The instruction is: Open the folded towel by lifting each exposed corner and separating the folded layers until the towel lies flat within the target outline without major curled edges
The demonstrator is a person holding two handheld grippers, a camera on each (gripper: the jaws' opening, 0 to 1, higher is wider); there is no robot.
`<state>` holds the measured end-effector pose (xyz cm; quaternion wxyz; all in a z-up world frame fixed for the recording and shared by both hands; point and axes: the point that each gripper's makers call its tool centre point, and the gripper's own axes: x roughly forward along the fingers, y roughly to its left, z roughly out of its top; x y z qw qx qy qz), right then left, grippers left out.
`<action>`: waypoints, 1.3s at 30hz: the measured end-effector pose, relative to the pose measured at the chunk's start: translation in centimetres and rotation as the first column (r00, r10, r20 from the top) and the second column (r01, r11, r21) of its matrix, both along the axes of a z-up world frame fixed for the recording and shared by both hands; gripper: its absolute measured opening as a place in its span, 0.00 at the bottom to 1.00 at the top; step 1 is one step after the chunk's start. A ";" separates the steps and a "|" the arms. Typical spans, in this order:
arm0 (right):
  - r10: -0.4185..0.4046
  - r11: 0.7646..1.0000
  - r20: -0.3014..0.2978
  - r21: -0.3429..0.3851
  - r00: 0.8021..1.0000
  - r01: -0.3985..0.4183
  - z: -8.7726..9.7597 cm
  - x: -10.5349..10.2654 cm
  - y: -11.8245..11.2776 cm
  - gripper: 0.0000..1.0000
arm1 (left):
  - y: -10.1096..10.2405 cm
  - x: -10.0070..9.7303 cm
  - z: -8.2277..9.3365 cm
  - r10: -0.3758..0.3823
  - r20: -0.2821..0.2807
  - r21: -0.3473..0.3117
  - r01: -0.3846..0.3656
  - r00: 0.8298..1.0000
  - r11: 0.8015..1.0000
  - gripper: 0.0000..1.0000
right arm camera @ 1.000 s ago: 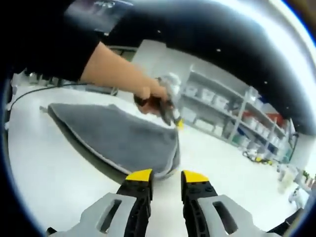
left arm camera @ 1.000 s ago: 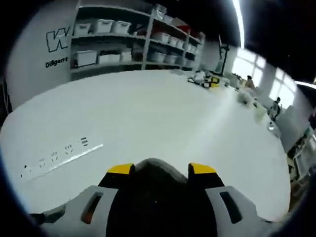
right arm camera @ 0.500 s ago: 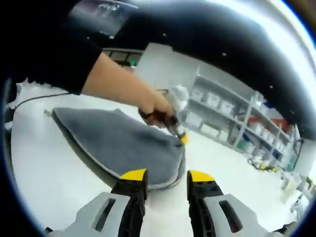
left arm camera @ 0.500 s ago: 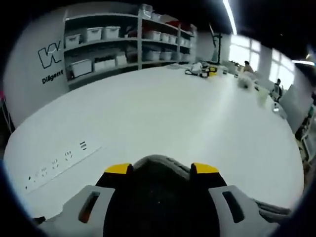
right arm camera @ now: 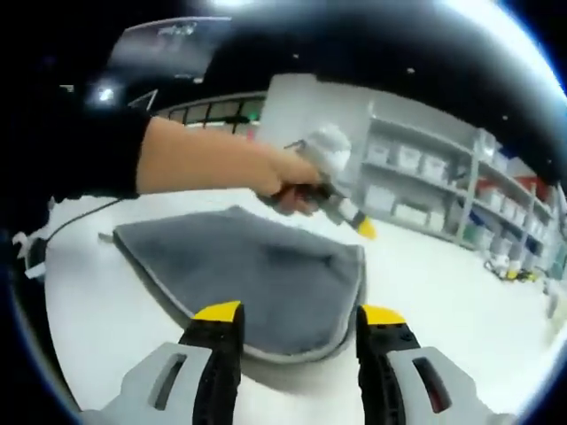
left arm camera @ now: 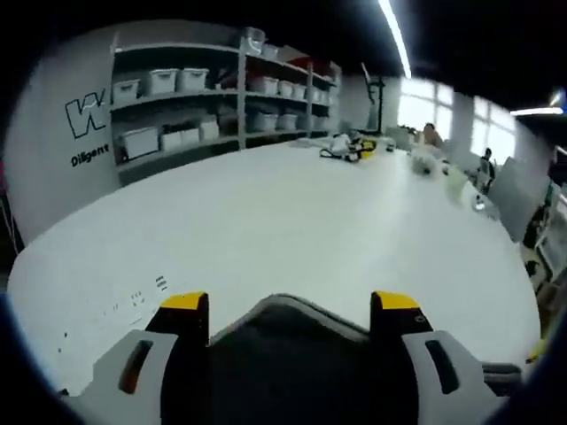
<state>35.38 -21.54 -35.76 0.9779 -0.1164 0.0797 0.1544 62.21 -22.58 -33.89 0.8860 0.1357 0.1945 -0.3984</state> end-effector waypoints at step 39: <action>0.206 0.969 0.177 0.101 0.962 -0.226 16.1 -0.5 -5.6 0.98 | 9.4 -21.4 7.3 -0.080 0.516 0.271 -0.074 0.853 0.960 1.00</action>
